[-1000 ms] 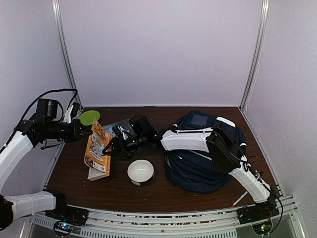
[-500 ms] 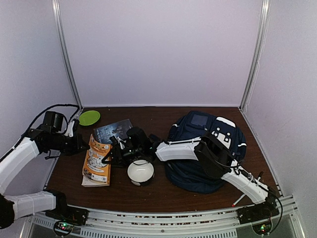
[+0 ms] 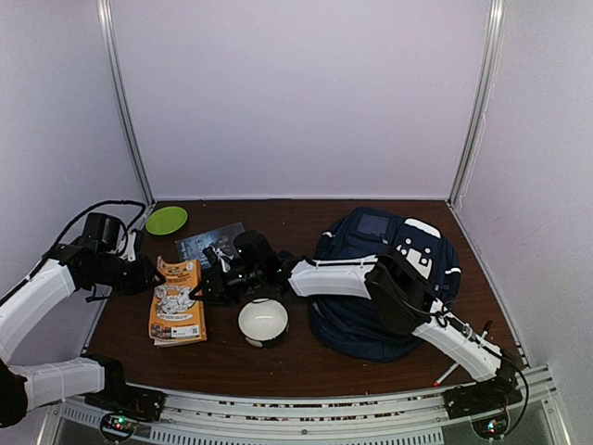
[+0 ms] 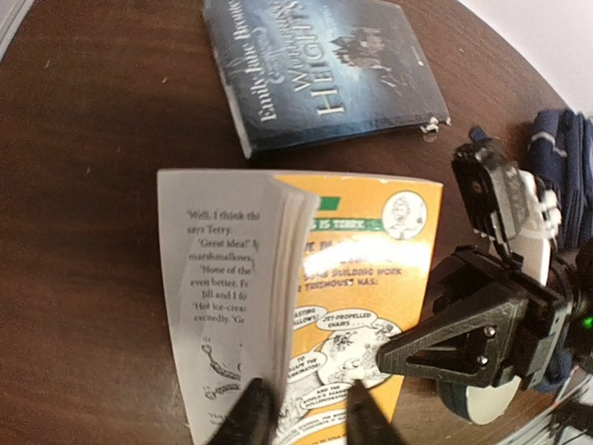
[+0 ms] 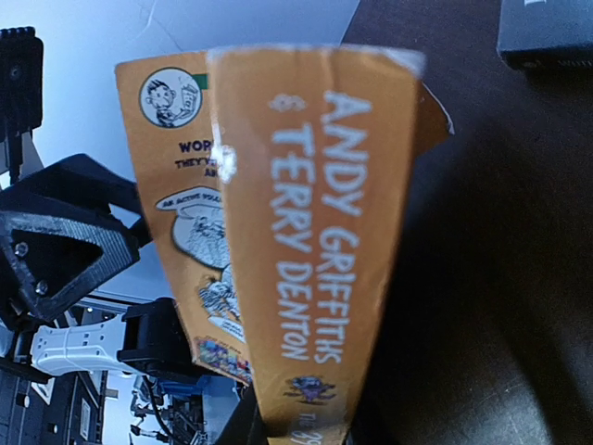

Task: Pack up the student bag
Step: Pass from the left arm to the right, then pass from the right arm to the left

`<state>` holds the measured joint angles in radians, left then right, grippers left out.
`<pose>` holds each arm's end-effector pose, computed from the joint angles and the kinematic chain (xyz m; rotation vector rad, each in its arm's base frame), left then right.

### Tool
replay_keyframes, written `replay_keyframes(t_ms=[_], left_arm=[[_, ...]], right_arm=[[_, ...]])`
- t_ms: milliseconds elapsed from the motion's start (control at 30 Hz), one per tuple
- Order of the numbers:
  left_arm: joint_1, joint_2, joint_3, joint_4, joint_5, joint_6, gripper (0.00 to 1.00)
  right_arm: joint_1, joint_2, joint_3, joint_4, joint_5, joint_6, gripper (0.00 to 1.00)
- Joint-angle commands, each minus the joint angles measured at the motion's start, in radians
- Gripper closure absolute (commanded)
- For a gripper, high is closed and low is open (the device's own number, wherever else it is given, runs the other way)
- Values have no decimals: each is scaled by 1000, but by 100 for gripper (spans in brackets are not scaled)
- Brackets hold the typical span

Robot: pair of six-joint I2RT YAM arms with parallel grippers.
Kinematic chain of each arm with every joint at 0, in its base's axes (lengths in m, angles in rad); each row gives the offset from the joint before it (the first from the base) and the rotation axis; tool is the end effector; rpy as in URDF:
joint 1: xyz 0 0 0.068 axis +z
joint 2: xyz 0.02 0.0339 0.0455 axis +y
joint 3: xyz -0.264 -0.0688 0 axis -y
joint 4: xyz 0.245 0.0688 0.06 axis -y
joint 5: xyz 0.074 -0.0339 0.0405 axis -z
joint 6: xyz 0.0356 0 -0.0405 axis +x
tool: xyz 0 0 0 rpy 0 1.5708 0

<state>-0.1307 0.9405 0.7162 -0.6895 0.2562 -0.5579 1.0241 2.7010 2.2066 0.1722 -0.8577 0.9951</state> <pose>0.1801 -0.0328 0.2449 -0.4298 2.5082 -0.6007 0.2864 0.5224 0.1318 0.7958 -2.3029 -1.9746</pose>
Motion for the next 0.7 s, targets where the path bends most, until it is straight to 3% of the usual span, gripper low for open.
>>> replay_keyframes(t_ms=[0,100,167,333,500,667], left_arm=[[0,-25,53,-58,-55,-8,55],[0,-46,118,-132,-121,16,35],[1,-60,161,-154,-145,46,28],[1,-108,209,-102,-127,123,3],[1,-230,157,61,-87,98,2],[0,-238,100,308,165,70,2]], right_arm=[[3,-38,89,-5,2,-115,100],[-13,-82,91,-22,-22,-145,100],[-25,-123,102,-54,-41,-191,100],[-57,-240,109,-157,-55,-323,100],[-106,-377,28,-177,-77,-381,100],[-176,-518,-125,-109,-157,-357,100]])
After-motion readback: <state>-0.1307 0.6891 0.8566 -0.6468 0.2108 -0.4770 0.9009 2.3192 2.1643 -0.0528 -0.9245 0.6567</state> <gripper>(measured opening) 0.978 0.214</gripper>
